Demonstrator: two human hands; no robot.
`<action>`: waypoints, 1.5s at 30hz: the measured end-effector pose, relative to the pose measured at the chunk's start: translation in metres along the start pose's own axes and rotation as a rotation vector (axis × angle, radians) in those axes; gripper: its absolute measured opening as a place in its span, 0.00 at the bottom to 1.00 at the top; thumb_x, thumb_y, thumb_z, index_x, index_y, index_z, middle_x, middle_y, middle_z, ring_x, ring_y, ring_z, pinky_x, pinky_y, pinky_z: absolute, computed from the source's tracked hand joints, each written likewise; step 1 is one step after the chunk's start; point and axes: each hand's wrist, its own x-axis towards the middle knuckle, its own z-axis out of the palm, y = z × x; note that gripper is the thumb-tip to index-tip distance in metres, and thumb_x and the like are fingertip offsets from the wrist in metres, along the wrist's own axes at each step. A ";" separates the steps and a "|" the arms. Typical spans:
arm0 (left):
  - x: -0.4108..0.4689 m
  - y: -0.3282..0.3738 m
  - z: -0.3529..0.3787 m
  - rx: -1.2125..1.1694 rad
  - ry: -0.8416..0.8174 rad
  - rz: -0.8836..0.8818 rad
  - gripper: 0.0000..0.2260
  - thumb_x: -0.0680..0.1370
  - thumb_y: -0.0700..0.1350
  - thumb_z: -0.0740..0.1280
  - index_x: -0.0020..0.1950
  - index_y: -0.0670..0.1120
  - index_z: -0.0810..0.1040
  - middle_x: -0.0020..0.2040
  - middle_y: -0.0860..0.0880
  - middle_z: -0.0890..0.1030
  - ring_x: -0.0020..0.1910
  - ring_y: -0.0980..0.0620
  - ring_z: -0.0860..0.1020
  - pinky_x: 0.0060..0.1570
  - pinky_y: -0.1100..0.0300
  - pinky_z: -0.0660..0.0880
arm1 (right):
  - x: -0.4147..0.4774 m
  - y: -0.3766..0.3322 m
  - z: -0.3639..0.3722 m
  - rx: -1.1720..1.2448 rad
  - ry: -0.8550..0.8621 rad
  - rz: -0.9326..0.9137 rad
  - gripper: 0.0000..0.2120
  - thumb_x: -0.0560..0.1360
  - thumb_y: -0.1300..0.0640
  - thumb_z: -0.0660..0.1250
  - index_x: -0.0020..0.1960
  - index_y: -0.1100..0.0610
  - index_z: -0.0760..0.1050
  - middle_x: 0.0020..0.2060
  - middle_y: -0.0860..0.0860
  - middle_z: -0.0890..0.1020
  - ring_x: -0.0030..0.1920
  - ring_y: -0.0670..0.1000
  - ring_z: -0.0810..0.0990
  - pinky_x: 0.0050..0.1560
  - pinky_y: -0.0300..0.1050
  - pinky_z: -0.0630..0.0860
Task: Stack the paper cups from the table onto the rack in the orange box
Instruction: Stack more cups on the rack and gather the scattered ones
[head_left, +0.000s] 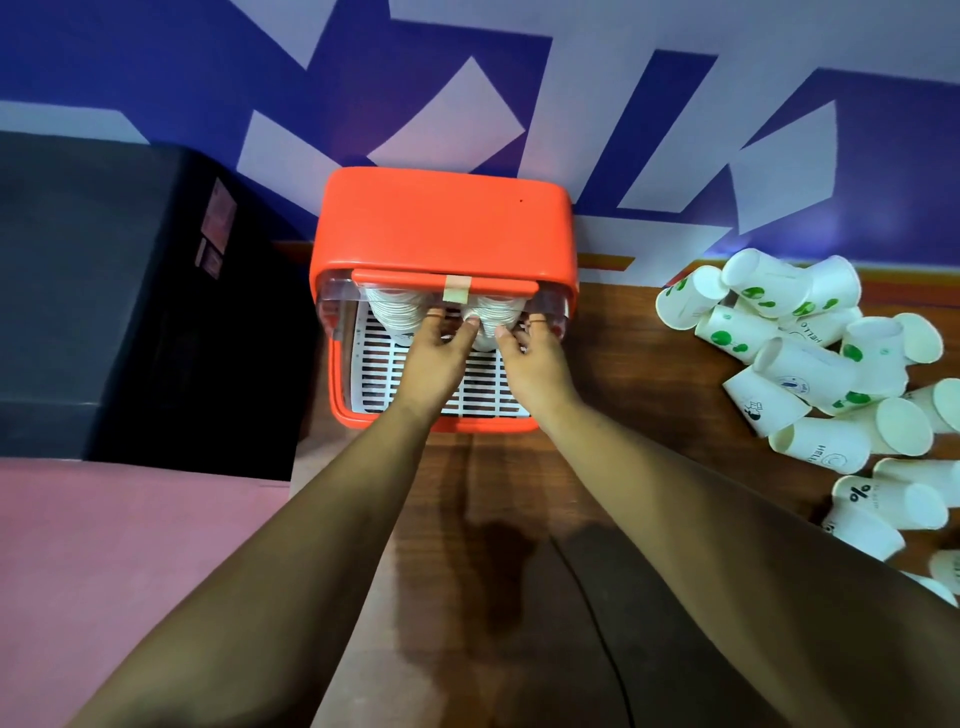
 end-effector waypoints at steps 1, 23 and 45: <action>-0.003 -0.001 -0.001 0.005 0.004 -0.011 0.10 0.77 0.55 0.67 0.55 0.54 0.76 0.54 0.51 0.83 0.57 0.50 0.82 0.64 0.44 0.75 | -0.005 -0.001 -0.002 -0.001 -0.017 -0.003 0.20 0.77 0.49 0.63 0.66 0.53 0.69 0.62 0.54 0.80 0.64 0.53 0.78 0.66 0.56 0.73; -0.020 0.069 0.187 0.409 -0.338 0.106 0.08 0.80 0.42 0.66 0.59 0.45 0.76 0.54 0.48 0.81 0.51 0.51 0.77 0.51 0.64 0.69 | 0.012 0.047 -0.262 -0.374 0.171 -0.002 0.23 0.75 0.59 0.67 0.69 0.60 0.69 0.64 0.58 0.75 0.62 0.58 0.76 0.65 0.52 0.72; 0.059 0.053 0.306 0.691 -0.087 0.208 0.22 0.73 0.51 0.75 0.60 0.46 0.71 0.58 0.48 0.76 0.56 0.47 0.76 0.52 0.53 0.75 | 0.104 0.098 -0.310 -1.053 0.401 -0.411 0.24 0.66 0.55 0.73 0.60 0.57 0.73 0.52 0.55 0.77 0.53 0.58 0.75 0.56 0.53 0.69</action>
